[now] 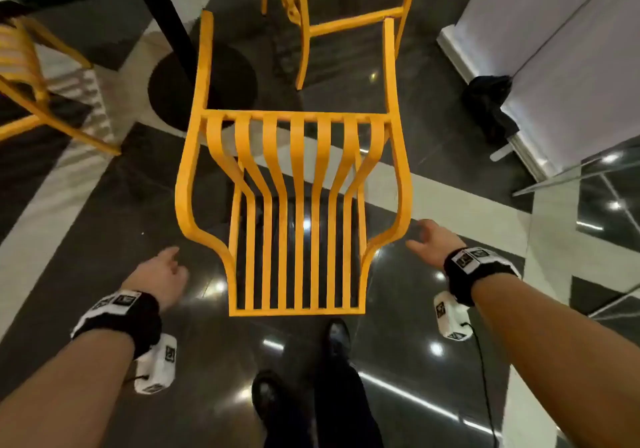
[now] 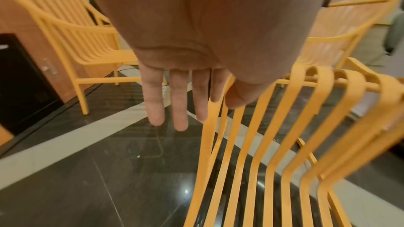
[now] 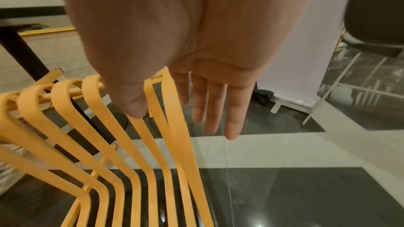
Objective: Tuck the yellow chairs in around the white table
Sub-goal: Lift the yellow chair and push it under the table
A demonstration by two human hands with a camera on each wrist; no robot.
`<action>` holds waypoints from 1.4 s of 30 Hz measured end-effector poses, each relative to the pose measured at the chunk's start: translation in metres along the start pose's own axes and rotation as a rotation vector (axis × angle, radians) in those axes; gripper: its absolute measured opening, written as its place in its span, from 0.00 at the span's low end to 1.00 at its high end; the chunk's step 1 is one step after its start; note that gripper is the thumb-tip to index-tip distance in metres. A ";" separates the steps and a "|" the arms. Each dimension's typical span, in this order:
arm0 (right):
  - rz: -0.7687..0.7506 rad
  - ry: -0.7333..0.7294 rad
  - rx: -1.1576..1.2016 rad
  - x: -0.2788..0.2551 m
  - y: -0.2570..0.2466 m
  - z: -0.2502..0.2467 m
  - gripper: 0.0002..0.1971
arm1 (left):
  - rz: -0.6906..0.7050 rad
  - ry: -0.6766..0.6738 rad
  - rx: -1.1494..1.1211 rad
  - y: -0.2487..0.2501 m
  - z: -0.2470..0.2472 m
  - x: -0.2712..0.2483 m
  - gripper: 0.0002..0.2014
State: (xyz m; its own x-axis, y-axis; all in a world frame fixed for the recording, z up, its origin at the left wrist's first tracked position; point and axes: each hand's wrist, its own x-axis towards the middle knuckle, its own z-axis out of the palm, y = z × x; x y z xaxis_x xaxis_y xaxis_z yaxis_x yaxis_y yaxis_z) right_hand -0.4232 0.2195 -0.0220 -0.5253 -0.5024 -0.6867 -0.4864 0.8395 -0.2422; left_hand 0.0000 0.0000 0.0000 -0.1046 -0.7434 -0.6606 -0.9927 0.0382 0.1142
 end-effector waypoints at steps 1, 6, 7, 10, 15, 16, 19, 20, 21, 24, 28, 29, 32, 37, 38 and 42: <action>-0.010 0.008 0.047 0.011 -0.003 0.005 0.36 | -0.032 0.032 -0.053 0.005 0.004 0.015 0.31; 0.042 -0.001 0.153 0.058 -0.009 0.020 0.25 | -0.123 0.100 -0.175 0.018 0.023 0.067 0.31; 0.062 -0.006 0.166 0.067 -0.008 0.021 0.24 | -0.125 0.110 -0.183 0.020 0.027 0.076 0.27; 0.078 -0.072 0.159 0.093 -0.003 0.030 0.23 | -0.203 0.130 -0.243 0.027 0.035 0.099 0.20; 0.022 -0.085 0.247 0.114 0.018 0.065 0.14 | -0.290 0.180 -0.381 0.023 0.055 0.123 0.21; 0.007 -0.038 0.265 0.114 0.021 0.071 0.10 | -0.290 0.189 -0.410 0.022 0.058 0.123 0.21; 0.022 0.086 0.302 0.113 0.019 0.077 0.07 | -0.267 0.212 -0.429 0.015 0.059 0.124 0.18; 0.035 0.126 0.308 0.113 0.018 0.077 0.10 | -0.256 0.212 -0.427 0.016 0.056 0.122 0.17; 0.055 0.167 0.325 0.113 0.017 0.074 0.13 | -0.243 0.224 -0.432 0.017 0.053 0.121 0.16; 0.095 0.272 0.455 0.112 0.007 0.057 0.16 | -0.201 0.282 -0.495 0.024 0.035 0.115 0.15; 0.060 0.358 0.581 0.090 -0.011 0.019 0.10 | -0.124 0.345 -0.643 0.039 0.005 0.094 0.12; 0.056 0.366 0.600 0.082 -0.014 0.010 0.09 | -0.112 0.355 -0.673 0.042 -0.002 0.087 0.10; 0.051 0.368 0.621 0.054 -0.022 -0.014 0.09 | -0.069 0.384 -0.660 0.041 -0.022 0.060 0.10; 0.073 0.312 0.601 0.002 -0.046 -0.054 0.12 | -0.071 0.423 -0.633 0.035 -0.056 0.013 0.15; 0.084 0.297 0.594 -0.006 -0.052 -0.060 0.12 | -0.074 0.432 -0.611 0.033 -0.063 0.008 0.16; 0.123 0.282 0.544 -0.030 -0.075 -0.082 0.15 | -0.077 0.500 -0.474 0.030 -0.079 -0.006 0.27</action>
State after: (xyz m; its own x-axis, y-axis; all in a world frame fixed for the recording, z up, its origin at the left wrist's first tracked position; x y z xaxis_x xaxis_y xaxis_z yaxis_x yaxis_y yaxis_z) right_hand -0.4285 0.1547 0.0725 -0.7550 -0.3686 -0.5424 -0.0245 0.8424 -0.5383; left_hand -0.0247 -0.0473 0.0658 0.1184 -0.9551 -0.2718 -0.8512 -0.2385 0.4674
